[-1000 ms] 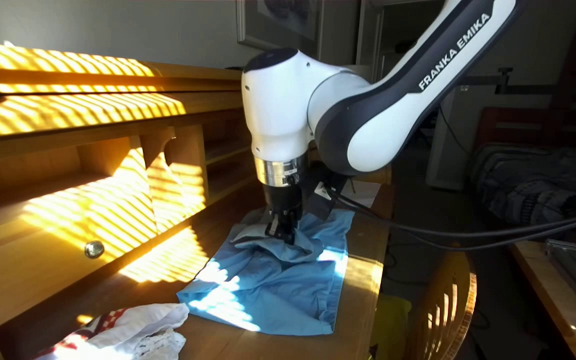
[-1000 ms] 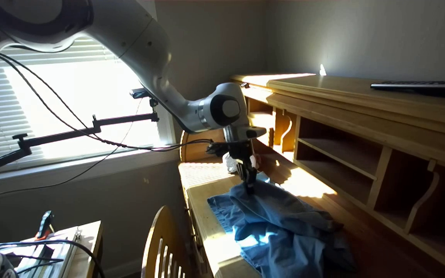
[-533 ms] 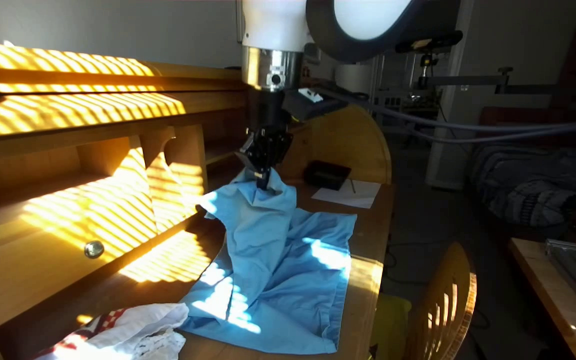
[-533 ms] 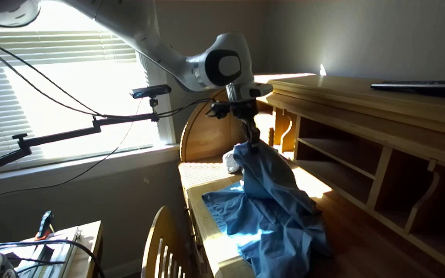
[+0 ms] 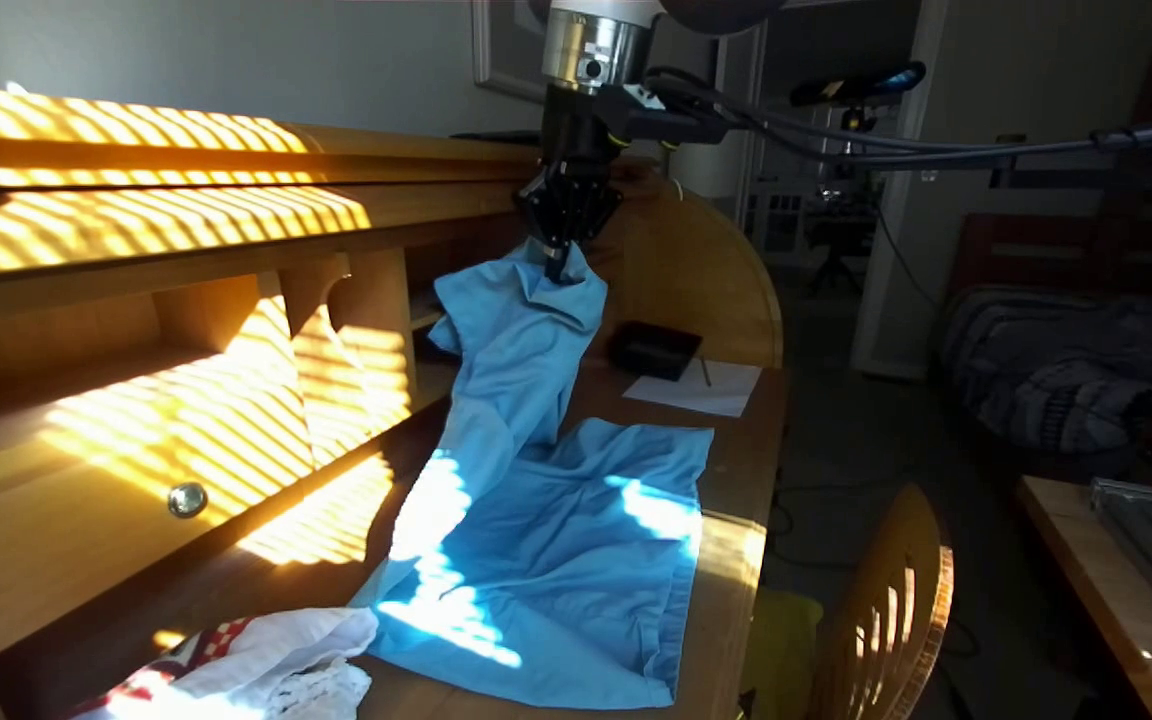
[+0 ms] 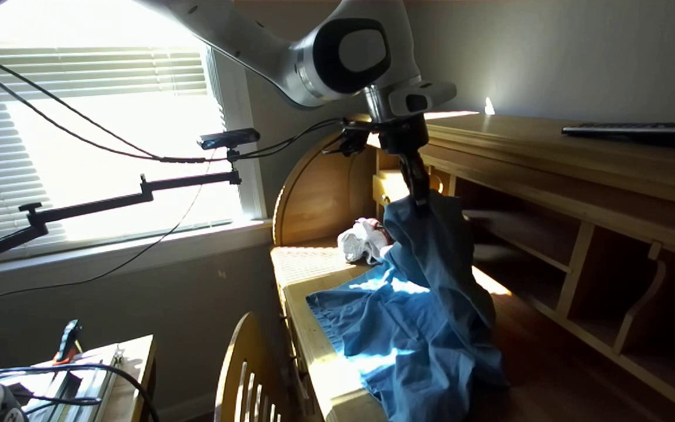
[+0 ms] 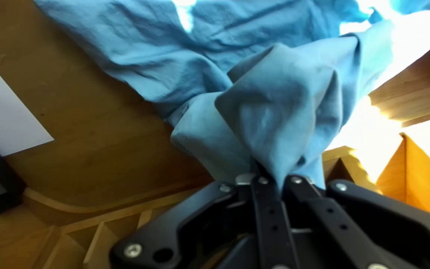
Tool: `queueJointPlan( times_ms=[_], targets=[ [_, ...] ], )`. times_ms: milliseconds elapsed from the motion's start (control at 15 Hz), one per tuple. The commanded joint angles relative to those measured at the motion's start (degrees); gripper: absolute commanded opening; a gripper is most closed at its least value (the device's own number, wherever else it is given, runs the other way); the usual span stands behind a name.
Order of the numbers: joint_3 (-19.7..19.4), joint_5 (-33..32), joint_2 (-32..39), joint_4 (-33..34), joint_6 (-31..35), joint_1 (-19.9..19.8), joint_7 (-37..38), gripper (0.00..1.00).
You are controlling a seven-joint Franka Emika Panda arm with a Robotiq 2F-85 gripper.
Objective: Put the blue cloth on the backrest of the chair.
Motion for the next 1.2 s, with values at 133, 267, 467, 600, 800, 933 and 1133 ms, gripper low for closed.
queueJointPlan(
  times_ms=[133,267,467,600,800,933,1133],
  targets=[
    [0.32,0.12,-4.22,-5.27,3.39,-1.5,2.01,0.0],
    [-0.01,0.12,-5.29,-6.57,4.71,-1.78,4.58,0.0],
    [-0.17,1.44,-9.03,-10.31,5.92,-3.09,7.07,0.0],
    [0.18,2.67,-11.92,-13.32,6.49,-4.34,5.76,0.0],
    [0.94,4.56,-17.09,-18.16,5.3,-5.65,0.55,0.0],
    [1.81,9.34,-21.12,-21.41,2.82,-5.66,-6.52,0.0],
    [2.8,16.78,-27.21,-24.87,-2.61,-4.84,-14.69,0.0]
  ],
)
